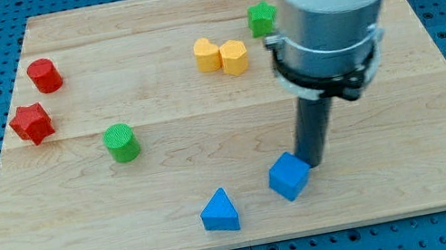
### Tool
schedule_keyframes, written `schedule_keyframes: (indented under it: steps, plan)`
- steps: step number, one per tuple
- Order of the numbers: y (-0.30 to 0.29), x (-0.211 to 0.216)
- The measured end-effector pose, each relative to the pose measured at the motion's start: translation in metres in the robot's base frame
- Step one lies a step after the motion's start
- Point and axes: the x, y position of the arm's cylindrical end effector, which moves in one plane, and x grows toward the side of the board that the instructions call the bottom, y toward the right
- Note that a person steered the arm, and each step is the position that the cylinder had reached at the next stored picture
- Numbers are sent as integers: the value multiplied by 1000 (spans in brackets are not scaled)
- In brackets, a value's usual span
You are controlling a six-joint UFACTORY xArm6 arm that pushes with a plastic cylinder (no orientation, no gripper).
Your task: Move the yellow hexagon towards the top center
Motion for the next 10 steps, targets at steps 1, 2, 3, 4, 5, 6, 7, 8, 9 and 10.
schedule_keyframes:
  steps: [1, 2, 3, 4, 5, 6, 7, 8, 9, 10]
  plan:
    - [-51, 13]
    - [-78, 9]
    - [-71, -35]
    - [-79, -57]
    - [-111, -74]
    - [-129, -82]
    - [-78, -134]
    - [-49, -161]
    - [-24, -137]
    - [16, -158]
